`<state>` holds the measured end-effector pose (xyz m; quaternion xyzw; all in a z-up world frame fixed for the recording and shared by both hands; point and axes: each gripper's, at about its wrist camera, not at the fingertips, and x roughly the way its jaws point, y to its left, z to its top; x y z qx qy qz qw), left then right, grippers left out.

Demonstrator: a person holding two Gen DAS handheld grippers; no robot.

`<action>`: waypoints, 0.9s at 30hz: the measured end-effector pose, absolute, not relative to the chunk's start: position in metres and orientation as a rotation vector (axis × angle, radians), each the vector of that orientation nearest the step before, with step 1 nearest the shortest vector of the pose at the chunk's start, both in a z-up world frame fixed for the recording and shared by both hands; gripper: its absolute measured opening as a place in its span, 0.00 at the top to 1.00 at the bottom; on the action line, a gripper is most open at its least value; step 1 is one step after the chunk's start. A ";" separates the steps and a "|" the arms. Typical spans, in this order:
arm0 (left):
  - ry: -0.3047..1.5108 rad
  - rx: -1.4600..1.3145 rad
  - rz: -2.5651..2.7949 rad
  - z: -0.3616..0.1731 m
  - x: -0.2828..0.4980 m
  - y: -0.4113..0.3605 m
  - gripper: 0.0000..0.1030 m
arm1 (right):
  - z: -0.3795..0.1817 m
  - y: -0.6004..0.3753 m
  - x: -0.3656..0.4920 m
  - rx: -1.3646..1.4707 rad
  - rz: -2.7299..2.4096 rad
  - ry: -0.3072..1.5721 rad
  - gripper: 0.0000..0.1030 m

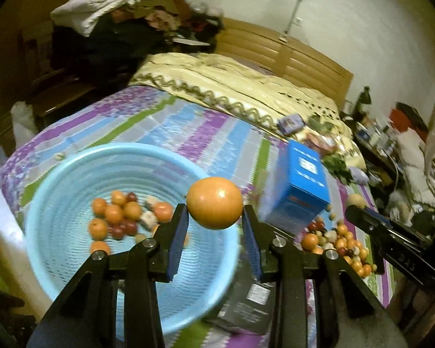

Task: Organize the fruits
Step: 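Carry both held fruits over the light-blue basket, then open the left tool and the right tool to drop the fruits into the basket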

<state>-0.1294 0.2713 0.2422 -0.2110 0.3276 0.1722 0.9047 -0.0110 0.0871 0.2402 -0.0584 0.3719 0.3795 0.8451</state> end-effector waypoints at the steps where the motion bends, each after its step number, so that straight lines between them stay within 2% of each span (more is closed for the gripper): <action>1: 0.675 -0.441 0.368 0.243 -0.133 0.279 0.62 | 0.241 0.094 -0.013 -0.128 0.812 0.788 0.76; 15: 0.696 -0.535 0.466 0.227 -0.170 0.355 0.62 | 0.229 0.190 -0.029 -0.216 0.953 0.894 0.77; 27: 0.750 -0.589 0.489 0.203 -0.183 0.388 0.62 | 0.212 0.220 -0.037 -0.274 0.988 0.978 0.77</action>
